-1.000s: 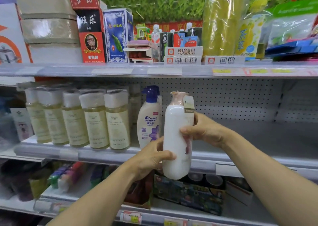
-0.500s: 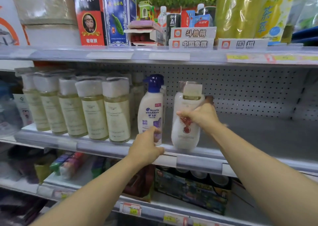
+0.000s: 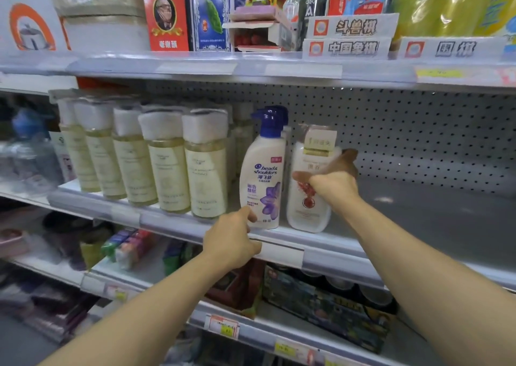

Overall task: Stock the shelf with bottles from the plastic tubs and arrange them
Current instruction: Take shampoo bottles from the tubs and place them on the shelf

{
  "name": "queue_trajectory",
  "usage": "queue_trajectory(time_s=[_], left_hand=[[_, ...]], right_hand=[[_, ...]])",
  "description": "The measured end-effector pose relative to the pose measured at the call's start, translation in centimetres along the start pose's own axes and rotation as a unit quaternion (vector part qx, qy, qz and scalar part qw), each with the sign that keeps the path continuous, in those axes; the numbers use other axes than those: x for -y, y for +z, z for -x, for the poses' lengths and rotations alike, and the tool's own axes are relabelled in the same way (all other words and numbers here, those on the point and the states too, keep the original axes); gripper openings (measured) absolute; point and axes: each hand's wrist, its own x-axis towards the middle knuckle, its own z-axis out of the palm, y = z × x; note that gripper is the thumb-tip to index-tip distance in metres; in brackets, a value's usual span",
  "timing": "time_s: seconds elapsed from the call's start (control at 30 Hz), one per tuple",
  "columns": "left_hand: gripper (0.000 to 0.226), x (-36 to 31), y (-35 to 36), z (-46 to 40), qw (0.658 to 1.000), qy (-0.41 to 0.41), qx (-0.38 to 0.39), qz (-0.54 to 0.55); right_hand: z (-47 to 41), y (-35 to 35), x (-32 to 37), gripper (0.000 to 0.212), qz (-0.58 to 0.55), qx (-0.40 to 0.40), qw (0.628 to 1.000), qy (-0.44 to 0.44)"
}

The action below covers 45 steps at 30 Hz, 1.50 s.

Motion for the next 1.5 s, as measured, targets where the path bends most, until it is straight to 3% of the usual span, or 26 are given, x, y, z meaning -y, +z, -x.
queue_trajectory(time_s=[0.27, 0.5, 0.57, 0.7, 0.9, 1.5], left_hand=[[0.045, 0.0, 0.1, 0.4, 1.000, 0.000, 0.008, -0.003], [0.046, 0.1, -0.6, 1.4, 1.000, 0.010, 0.004, -0.012], [0.046, 0.3, -0.8, 2.0, 1.000, 0.016, -0.002, -0.021], [0.044, 1.0, -1.2, 3.6, 0.999, 0.023, 0.000, -0.037], [0.046, 2.8, -0.9, 7.1, 0.998, 0.022, 0.032, -0.044], [0.048, 11.6, 10.5, 16.7, 0.982, -0.008, 0.189, -0.025]], right_hand=[[0.5, -0.8, 0.3, 0.076, 0.021, 0.019, 1.000, 0.000], [2.7, -2.0, -0.2, 0.059, 0.019, 0.089, 0.995, 0.027], [4.1, -2.4, -0.5, 0.066, 0.034, 0.075, 0.996, 0.025], [8.1, -2.9, -1.3, 0.077, 0.104, 0.028, 0.994, -0.036], [15.2, -1.7, -3.4, 0.082, 0.236, 0.110, 0.962, -0.084], [29.5, 1.8, -16.2, 0.088, 0.318, 0.270, 0.906, 0.075]])
